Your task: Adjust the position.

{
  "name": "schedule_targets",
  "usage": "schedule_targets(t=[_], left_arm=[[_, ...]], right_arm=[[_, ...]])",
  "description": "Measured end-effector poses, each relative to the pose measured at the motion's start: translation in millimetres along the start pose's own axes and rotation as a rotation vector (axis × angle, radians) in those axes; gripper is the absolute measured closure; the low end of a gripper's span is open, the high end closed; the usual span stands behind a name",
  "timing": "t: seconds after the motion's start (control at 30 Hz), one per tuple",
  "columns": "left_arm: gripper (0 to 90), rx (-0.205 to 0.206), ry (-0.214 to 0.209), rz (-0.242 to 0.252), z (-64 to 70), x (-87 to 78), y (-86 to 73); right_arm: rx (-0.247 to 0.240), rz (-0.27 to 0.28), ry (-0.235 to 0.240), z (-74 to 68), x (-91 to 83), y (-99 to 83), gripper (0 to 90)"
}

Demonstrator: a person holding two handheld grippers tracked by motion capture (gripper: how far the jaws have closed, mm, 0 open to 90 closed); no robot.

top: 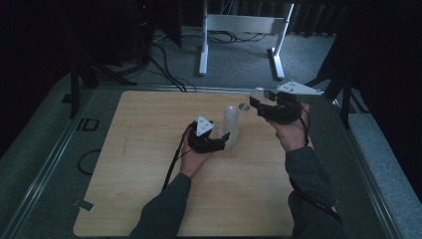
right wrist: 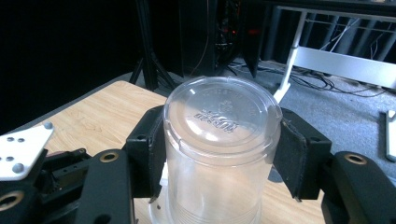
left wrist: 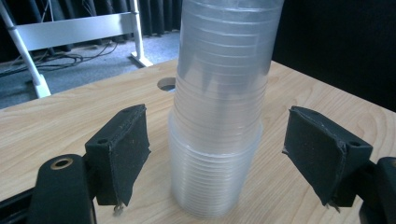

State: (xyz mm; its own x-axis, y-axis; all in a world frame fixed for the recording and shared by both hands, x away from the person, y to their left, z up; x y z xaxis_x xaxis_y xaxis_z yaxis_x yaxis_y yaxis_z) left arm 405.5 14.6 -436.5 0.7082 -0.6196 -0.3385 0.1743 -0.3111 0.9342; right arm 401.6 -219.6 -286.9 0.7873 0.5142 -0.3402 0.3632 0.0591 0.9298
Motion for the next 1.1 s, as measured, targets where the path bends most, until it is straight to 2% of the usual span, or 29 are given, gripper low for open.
schedule_targets(t=[0.5,1.1], left_arm=[[21.8,0.002,-0.016,0.014,4.3,-5.2,0.1],[26.6,0.03,-0.04,0.04,14.5,-12.6,1.0]], right_arm=[[0.036,-0.029,-0.026,10.9,-5.8,-20.5,40.8],[0.083,-0.089,-0.024,15.3,0.1,-60.4,40.8]])
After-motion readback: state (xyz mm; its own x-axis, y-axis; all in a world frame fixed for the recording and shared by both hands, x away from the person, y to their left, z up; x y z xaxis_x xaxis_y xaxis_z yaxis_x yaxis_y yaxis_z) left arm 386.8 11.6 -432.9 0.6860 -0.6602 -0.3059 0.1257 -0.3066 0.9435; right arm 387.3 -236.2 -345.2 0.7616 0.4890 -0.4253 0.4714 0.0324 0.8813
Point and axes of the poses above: each handheld gripper's, and its own axes: x roughly forward along the jaws, y roughly out of its top, z roughly to its right, the point moved 1 cm from there along x, roughly forward along the jaws, and after that the axes turned 9 degrees about x, right-handed, at the moved point
